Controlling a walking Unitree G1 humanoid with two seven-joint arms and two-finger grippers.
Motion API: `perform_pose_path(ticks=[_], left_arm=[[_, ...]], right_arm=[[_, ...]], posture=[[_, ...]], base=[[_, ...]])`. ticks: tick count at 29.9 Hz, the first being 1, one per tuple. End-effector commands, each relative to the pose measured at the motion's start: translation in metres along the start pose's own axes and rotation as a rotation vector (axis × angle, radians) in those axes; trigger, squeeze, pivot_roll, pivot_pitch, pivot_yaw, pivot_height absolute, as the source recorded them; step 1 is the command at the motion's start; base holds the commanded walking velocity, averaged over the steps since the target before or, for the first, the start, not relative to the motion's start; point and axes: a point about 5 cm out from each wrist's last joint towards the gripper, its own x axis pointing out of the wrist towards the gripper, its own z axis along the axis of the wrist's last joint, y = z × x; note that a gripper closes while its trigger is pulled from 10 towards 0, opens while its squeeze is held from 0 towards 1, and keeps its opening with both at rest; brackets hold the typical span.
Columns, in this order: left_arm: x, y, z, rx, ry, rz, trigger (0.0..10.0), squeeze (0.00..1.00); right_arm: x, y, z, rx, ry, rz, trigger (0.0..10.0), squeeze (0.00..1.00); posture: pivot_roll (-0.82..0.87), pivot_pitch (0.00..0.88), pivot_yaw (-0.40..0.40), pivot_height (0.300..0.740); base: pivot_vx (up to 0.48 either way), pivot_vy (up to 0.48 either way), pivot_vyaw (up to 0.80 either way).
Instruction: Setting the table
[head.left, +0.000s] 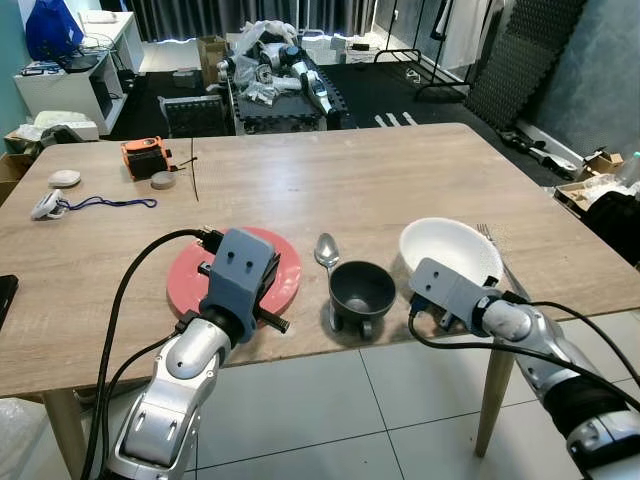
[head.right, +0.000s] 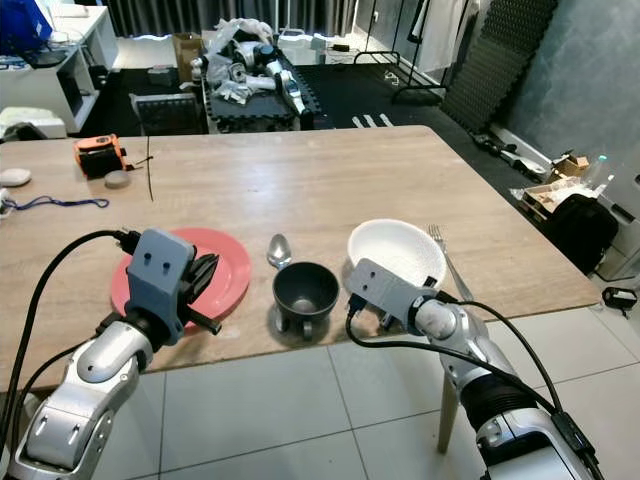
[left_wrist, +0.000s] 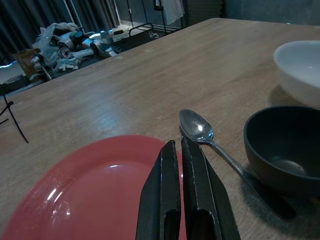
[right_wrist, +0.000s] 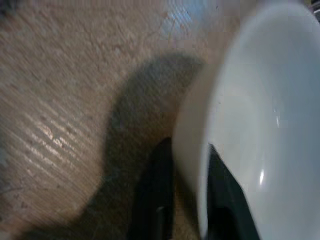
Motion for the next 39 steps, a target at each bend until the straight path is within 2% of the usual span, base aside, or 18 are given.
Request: perform_pose_path(ticks=[1, 5, 6, 8, 11, 16, 18, 19, 20, 21, 28, 29, 30, 37, 39], left_arm=[[-0.002, -0.002, -0.003, -0.003, 0.015, -0.003, 10.0, 0.0], [-0.002, -0.001, -0.003, -0.002, 0.016, -0.001, 10.0, 0.0], [-0.002, -0.001, -0.003, -0.001, 0.016, 0.0, 10.0, 0.0], [-0.003, -0.001, -0.003, -0.002, 0.016, 0.0, 10.0, 0.0], [-0.003, -0.002, -0.004, -0.003, 0.018, -0.003, 10.0, 0.0], [-0.003, -0.002, -0.004, -0.003, 0.019, -0.004, 10.0, 0.0], [-0.003, -0.003, -0.004, -0.005, 0.018, -0.005, 10.0, 0.0], [-0.003, -0.003, -0.004, -0.007, 0.017, -0.006, 10.0, 0.0], [-0.003, -0.003, -0.004, -0.007, 0.017, -0.006, 10.0, 0.0], [-0.003, -0.003, -0.004, -0.007, 0.017, -0.007, 10.0, 0.0], [-0.002, -0.003, -0.004, -0.008, 0.016, -0.009, 10.0, 0.0], [-0.002, -0.003, -0.004, -0.008, 0.016, -0.009, 10.0, 0.0], [-0.002, -0.003, -0.004, -0.007, 0.016, -0.008, 10.0, 0.0], [-0.003, -0.003, -0.004, -0.006, 0.018, -0.005, 10.0, 0.0], [-0.003, -0.003, -0.004, -0.006, 0.019, -0.004, 10.0, 0.0]], right_arm=[[-0.001, 0.002, -0.004, 0.025, -0.003, -0.004, 0.0, 0.0], [-0.002, -0.007, 0.0, 0.054, -0.035, -0.059, 0.0, 0.0], [-0.002, -0.011, 0.002, 0.037, -0.047, -0.071, 0.0, 0.0], [-0.005, -0.017, 0.006, -0.043, -0.063, -0.074, 0.0, 0.0], [-0.014, -0.019, 0.013, -0.17, -0.11, 0.002, 0.0, 0.0], [-0.024, -0.021, 0.012, -0.252, -0.111, 0.082, 0.0, 0.0], [-0.031, -0.024, 0.009, -0.313, -0.092, 0.131, 0.0, 0.0], [-0.035, -0.026, 0.008, -0.352, -0.085, 0.153, 6.1, 0.0], [-0.035, -0.026, 0.008, -0.352, -0.085, 0.153, 6.1, 0.0], [-0.036, -0.027, 0.007, -0.359, -0.083, 0.163, 10.0, 0.0], [-0.039, -0.03, -0.001, -0.356, -0.053, 0.154, 10.0, 0.0], [-0.038, -0.028, 0.0, -0.353, -0.053, 0.164, 10.0, 0.58], [-0.036, -0.021, 0.0, -0.348, -0.054, 0.199, 10.0, 1.0], [-0.031, -0.009, 0.001, -0.355, -0.062, 0.243, 10.0, 1.0], [-0.029, -0.01, 0.004, -0.334, -0.078, 0.225, 10.0, 1.0]], posture=[[0.03, 0.11, 0.068, 0.74], [0.03, 0.107, 0.068, 0.74], [0.03, 0.106, 0.068, 0.74], [0.03, 0.106, 0.068, 0.74], [0.03, 0.105, 0.07, 0.74], [0.03, 0.105, 0.07, 0.74], [0.02, 0.104, 0.07, 0.74], [0.02, 0.104, 0.07, 0.74], [0.02, 0.104, 0.07, 0.74], [0.02, 0.103, 0.071, 0.74], [0.02, 0.105, 0.073, 0.74], [0.02, 0.106, 0.072, 0.74], [0.03, 0.108, 0.071, 0.74], [0.03, 0.112, 0.068, 0.74], [0.03, 0.113, 0.067, 0.74]], base=[[0.0, 0.0, 0.0], [0.0, 0.0, 0.0], [0.0, 0.0, 0.0], [0.0, 0.0, 0.0], [0.0, 0.0, 0.0], [0.0, 0.0, 0.0], [0.0, 0.0, 0.0], [0.0, 0.0, 0.0], [0.0, 0.0, 0.0], [0.0, 0.0, 0.0], [0.0, 0.0, 0.0], [0.0, 0.0, 0.0], [0.0, 0.0, 0.0], [0.0, 0.0, 0.0], [0.0, 0.0, 0.0]])
